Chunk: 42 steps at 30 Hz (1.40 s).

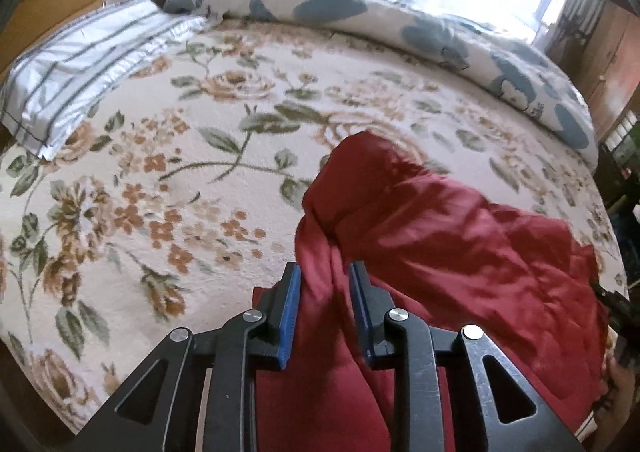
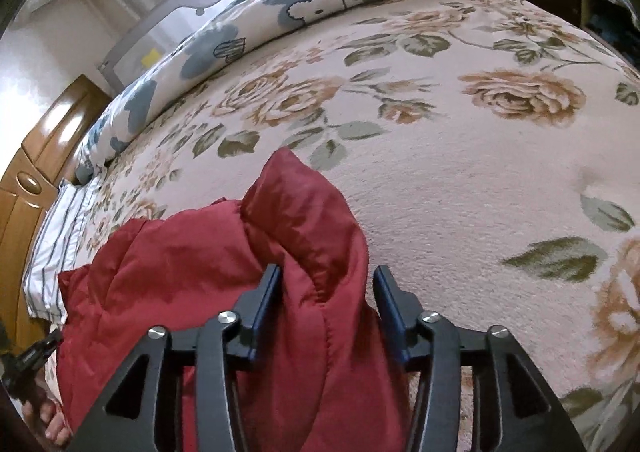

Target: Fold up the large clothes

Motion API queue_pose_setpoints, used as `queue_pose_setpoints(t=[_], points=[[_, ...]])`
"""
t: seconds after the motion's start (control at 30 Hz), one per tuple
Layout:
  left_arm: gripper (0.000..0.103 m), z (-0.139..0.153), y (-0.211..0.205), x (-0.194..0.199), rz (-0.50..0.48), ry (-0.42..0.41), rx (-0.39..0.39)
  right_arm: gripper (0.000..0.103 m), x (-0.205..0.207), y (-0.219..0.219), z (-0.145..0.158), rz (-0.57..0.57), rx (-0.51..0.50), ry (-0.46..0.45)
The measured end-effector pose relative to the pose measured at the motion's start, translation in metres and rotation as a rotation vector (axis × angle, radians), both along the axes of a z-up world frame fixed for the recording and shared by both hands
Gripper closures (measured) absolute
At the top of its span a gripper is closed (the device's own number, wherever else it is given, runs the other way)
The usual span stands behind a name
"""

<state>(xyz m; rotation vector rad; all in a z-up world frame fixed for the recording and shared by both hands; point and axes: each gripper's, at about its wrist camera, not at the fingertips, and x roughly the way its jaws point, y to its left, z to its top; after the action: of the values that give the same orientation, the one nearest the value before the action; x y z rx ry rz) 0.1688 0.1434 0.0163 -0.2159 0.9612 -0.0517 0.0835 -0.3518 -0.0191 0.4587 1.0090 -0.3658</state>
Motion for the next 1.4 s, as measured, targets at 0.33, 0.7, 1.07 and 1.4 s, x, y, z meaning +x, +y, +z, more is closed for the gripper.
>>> queue_pose_setpoints(t=[0.33,0.7,1.07,1.4], points=[[0.077,0.014,-0.019,-0.044,-0.108,-0.024,0.022,0.047,-0.027,0.03,0.04,0.079,-0.062,-0.079],[0.062,0.017,-0.024,-0.092,-0.143,-0.02,0.056,0.041,-0.092,0.075,0.05,0.178,-0.091,-0.05],[0.054,0.02,-0.026,-0.147,-0.2,-0.018,0.038,0.036,-0.143,0.123,0.041,0.231,-0.106,-0.002],[0.045,0.031,-0.07,-0.17,-0.299,-0.055,0.051,0.034,-0.126,0.174,0.044,0.369,-0.14,-0.029]])
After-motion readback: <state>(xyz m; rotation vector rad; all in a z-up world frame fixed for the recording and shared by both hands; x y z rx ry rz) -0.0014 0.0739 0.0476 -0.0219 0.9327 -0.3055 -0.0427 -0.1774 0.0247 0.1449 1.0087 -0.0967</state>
